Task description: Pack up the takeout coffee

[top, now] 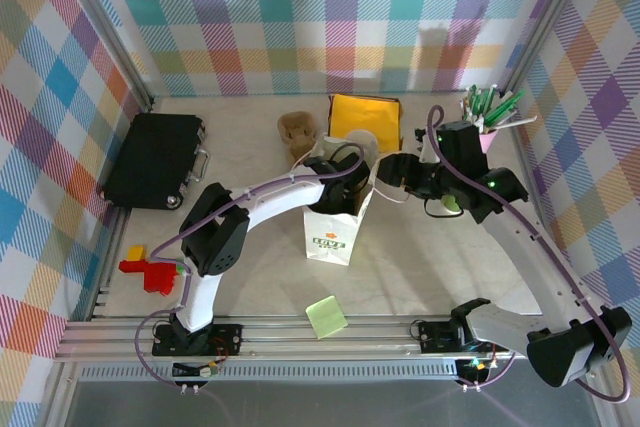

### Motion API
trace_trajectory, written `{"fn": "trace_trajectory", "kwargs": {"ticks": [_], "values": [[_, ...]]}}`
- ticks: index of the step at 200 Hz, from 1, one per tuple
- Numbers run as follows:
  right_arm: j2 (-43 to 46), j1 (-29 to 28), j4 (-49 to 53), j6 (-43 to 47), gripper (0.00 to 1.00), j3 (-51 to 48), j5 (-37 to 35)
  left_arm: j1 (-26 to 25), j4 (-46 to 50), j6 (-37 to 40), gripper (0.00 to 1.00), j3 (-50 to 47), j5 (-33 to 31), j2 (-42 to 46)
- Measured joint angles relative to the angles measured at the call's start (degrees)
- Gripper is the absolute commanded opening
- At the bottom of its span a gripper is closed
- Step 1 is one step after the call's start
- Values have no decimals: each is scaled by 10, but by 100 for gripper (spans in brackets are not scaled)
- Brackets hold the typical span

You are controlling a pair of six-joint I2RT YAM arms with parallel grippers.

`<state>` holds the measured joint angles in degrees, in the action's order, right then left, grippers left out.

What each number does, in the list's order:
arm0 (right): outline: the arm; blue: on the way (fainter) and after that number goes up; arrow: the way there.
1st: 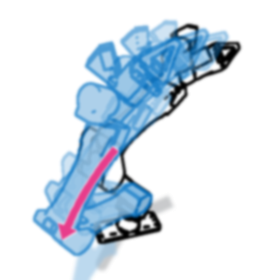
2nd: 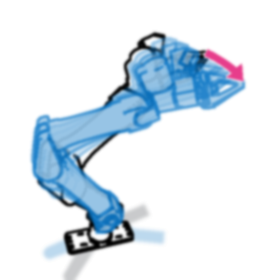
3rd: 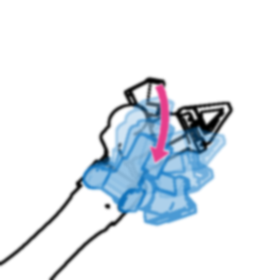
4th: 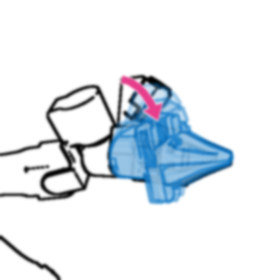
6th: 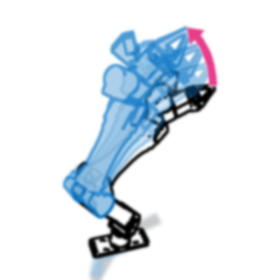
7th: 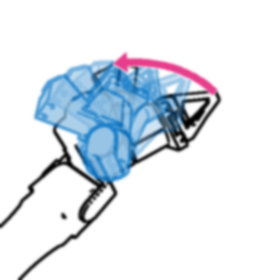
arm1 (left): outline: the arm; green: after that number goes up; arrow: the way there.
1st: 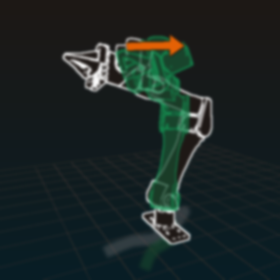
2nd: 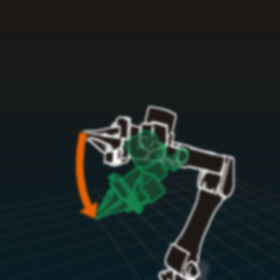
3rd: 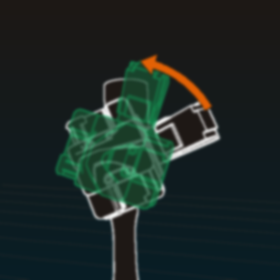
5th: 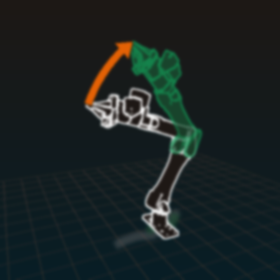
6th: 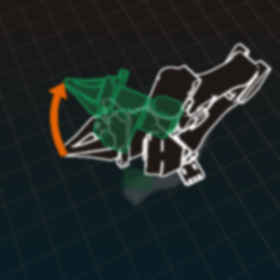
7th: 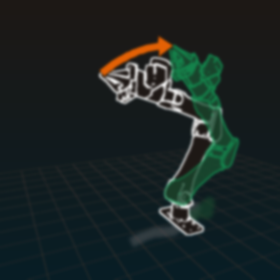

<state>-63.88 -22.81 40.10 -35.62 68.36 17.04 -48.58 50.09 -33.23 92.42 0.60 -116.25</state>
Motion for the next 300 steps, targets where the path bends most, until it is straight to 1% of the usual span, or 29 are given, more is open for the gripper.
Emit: {"fn": "trace_trajectory", "kwargs": {"ticks": [121,220,300], "values": [[14,0,7,0,61,14,-1,4,-43,0,8,-22,5,-4],[14,0,11,0,61,15,-1,8,-90,-5,7,-59,16,10],[14,0,11,0,66,15,0,8,-100,-7,7,-62,19,12]]}}
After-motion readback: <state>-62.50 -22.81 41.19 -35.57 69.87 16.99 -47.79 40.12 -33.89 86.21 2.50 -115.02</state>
